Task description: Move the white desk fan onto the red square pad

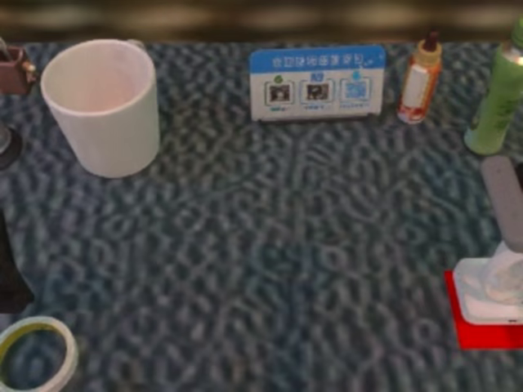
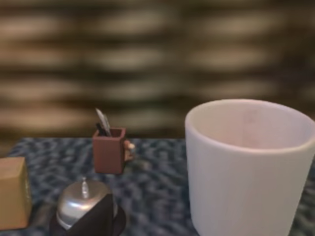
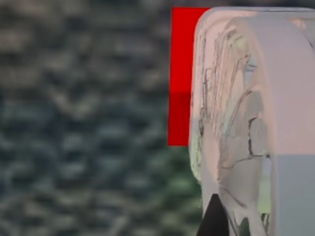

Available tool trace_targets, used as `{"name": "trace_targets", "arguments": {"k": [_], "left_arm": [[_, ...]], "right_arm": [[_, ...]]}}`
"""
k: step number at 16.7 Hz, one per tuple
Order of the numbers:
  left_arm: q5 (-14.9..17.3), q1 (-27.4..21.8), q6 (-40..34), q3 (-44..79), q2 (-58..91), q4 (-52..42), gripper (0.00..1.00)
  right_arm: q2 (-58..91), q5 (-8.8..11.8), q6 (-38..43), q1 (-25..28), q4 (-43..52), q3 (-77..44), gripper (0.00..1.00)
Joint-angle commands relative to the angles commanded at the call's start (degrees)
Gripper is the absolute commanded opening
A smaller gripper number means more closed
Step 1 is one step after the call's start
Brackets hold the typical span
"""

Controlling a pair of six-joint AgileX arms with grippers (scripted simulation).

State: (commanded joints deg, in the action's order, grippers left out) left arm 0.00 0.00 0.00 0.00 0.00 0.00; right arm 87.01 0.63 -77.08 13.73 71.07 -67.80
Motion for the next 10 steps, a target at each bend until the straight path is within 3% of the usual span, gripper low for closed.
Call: {"name": "trace_targets", "arguments": {"k": [2,10], "left_arm": [[0.0,0.0,0.0,0.0,0.0,0.0,1.00],[0.0,0.0,0.0,0.0,0.0,0.0,1.00]], "right_arm": [[0.0,0.0,0.0,0.0,0.0,0.0,0.00],[0.0,0.0,0.0,0.0,0.0,0.0,0.60]]}}
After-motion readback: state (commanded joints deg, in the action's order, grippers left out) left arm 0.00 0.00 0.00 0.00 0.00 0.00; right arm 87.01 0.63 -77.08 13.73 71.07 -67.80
